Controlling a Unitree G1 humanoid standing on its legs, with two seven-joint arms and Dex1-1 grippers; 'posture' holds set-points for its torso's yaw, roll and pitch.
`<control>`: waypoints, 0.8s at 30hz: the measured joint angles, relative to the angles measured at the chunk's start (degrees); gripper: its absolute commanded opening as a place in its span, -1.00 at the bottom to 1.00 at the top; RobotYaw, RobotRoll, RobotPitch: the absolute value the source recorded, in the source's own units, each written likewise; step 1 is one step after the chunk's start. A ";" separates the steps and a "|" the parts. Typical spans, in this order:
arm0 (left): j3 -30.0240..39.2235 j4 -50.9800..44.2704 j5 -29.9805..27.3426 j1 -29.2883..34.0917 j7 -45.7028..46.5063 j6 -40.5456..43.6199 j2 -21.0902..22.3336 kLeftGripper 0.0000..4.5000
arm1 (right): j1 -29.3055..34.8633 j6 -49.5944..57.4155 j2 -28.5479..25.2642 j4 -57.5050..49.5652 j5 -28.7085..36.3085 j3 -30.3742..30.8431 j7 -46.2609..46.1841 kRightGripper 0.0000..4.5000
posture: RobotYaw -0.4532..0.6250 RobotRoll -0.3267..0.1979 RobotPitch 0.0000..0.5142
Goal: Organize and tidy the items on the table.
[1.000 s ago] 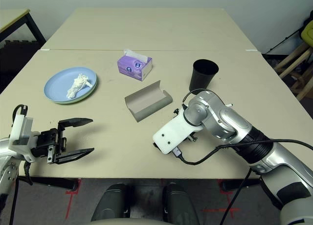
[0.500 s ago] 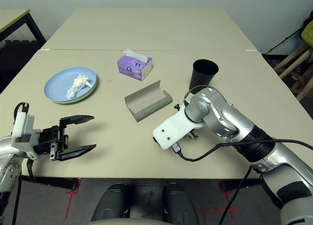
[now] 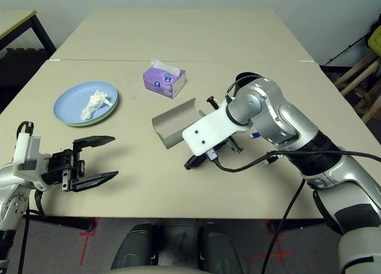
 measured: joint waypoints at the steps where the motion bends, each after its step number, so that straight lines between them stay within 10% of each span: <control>1: 0.02 0.00 0.00 -0.01 0.01 0.00 0.00 1.00 | -0.01 0.00 0.00 0.00 0.06 0.00 -0.01 -0.89 | 0.14 0.25 -0.72; 13: 0.21 0.19 0.11 -0.08 0.06 -0.90 0.00 1.00 | 4.09 -0.90 -2.36 -1.59 0.58 0.20 1.06 0.98 | 0.15 0.25 -0.71; 24: 0.23 0.33 0.25 -0.43 0.91 -1.45 -0.02 1.00 | 6.48 -3.35 -2.94 -2.28 -1.64 0.88 0.99 0.98 | 0.17 0.25 -0.71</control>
